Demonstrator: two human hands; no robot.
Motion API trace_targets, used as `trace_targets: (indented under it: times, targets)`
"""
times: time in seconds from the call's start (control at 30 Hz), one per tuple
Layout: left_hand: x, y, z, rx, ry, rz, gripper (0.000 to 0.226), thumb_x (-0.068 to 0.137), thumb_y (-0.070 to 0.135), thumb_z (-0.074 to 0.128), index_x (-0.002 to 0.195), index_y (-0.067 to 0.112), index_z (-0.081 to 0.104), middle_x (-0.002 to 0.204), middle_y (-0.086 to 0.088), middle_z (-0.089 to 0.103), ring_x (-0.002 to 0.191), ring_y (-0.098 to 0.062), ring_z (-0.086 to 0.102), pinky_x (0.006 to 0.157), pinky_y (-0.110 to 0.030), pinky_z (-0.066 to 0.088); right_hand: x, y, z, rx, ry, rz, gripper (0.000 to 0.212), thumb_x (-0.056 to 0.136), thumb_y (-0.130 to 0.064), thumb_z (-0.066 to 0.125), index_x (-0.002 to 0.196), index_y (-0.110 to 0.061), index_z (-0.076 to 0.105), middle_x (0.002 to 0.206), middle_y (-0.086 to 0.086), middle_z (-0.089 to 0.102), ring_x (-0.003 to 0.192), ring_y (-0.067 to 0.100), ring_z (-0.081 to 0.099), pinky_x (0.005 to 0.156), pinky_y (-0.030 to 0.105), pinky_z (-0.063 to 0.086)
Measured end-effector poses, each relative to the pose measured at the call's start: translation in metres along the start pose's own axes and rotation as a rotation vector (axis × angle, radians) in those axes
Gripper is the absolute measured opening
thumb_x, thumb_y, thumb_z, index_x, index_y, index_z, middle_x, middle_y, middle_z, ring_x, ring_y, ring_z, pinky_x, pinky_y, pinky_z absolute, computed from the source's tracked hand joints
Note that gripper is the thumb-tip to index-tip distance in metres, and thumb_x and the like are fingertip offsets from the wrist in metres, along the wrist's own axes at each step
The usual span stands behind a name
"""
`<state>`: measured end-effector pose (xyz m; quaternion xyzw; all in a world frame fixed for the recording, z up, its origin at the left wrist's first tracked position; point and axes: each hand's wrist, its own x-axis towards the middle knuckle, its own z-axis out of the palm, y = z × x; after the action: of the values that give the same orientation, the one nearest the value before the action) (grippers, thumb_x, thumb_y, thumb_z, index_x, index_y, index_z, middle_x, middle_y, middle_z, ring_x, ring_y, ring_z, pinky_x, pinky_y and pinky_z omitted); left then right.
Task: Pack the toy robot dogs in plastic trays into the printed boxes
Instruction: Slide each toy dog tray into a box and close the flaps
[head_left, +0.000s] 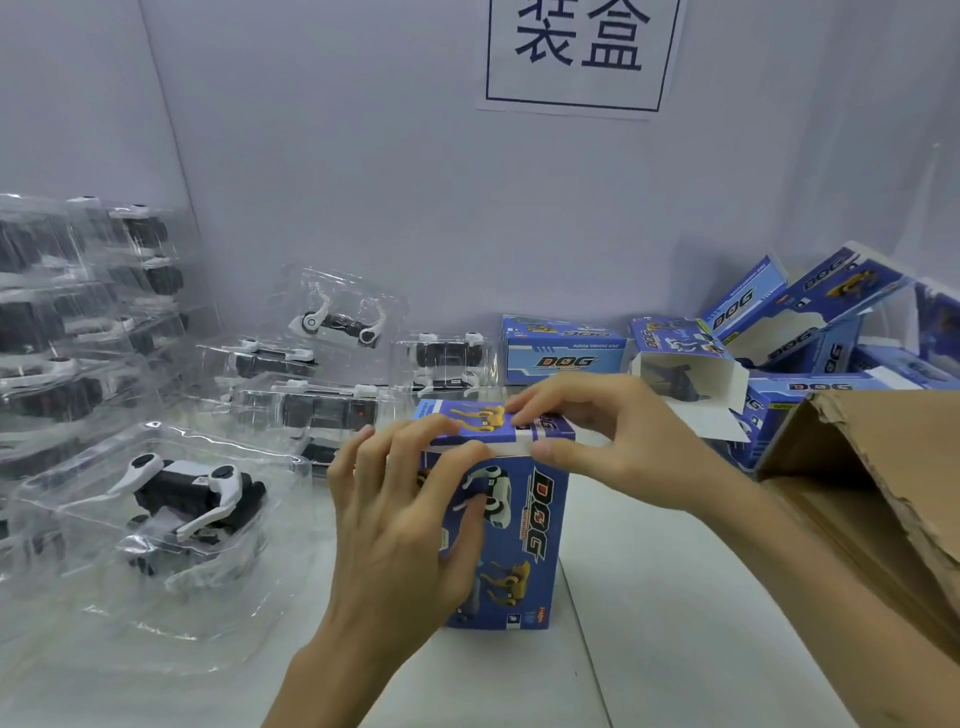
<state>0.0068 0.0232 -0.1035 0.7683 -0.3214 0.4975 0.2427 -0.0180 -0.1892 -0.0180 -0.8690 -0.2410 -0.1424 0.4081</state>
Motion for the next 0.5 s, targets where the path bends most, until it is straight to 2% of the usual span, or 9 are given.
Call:
trace_targets:
  times: [0.1, 0.23, 0.33, 0.4, 0.5]
  targets:
    - [0.005, 0.007, 0.004, -0.045, -0.011, 0.009, 0.032, 0.087, 0.029, 0.061, 0.118, 0.024, 0.063, 0.129, 0.001, 0.052, 0.125, -0.025, 0.045, 0.112, -0.046, 0.026, 0.000, 0.005, 0.002, -0.020, 0.054, -0.046, 0.013, 0.086, -0.013, 0.077, 0.099, -0.014, 0.077, 0.110, -0.007, 0.074, 0.109, 0.010, 0.067, 0.093, 0.036, 0.055]
    - [0.011, 0.012, 0.007, -0.127, -0.022, -0.003, 0.027, 0.089, 0.028, 0.061, 0.113, 0.023, 0.072, 0.125, 0.003, 0.060, 0.123, -0.019, 0.050, 0.113, -0.047, 0.028, 0.002, 0.006, 0.011, -0.053, 0.105, -0.103, 0.015, 0.089, -0.015, 0.073, 0.103, -0.016, 0.079, 0.110, -0.008, 0.075, 0.110, 0.005, 0.066, 0.097, 0.032, 0.052]
    - [0.014, 0.008, 0.006, -0.201, -0.043, 0.007, 0.021, 0.090, 0.024, 0.061, 0.107, 0.020, 0.072, 0.124, 0.004, 0.064, 0.117, -0.015, 0.057, 0.109, -0.047, 0.033, -0.010, 0.011, 0.014, -0.089, 0.095, -0.124, 0.025, 0.095, -0.023, 0.064, 0.117, -0.022, 0.074, 0.124, -0.013, 0.069, 0.124, 0.000, 0.057, 0.107, 0.026, 0.044]
    - [0.016, 0.006, 0.006, -0.205, -0.059, 0.013, 0.019, 0.090, 0.025, 0.062, 0.104, 0.018, 0.073, 0.123, 0.003, 0.065, 0.112, -0.017, 0.060, 0.104, -0.042, 0.036, -0.017, 0.015, 0.015, -0.130, 0.055, -0.135, 0.037, 0.092, -0.020, 0.066, 0.129, -0.023, 0.067, 0.136, -0.014, 0.062, 0.132, -0.002, 0.049, 0.111, 0.023, 0.039]
    - [0.017, 0.007, 0.005, -0.215, -0.063, 0.005, 0.017, 0.089, 0.024, 0.062, 0.102, 0.018, 0.073, 0.118, 0.004, 0.066, 0.107, -0.018, 0.062, 0.099, -0.039, 0.036, -0.022, 0.019, 0.017, -0.174, 0.039, -0.137, 0.047, 0.091, -0.013, 0.068, 0.136, -0.023, 0.062, 0.142, -0.015, 0.056, 0.137, -0.003, 0.043, 0.113, 0.020, 0.035]
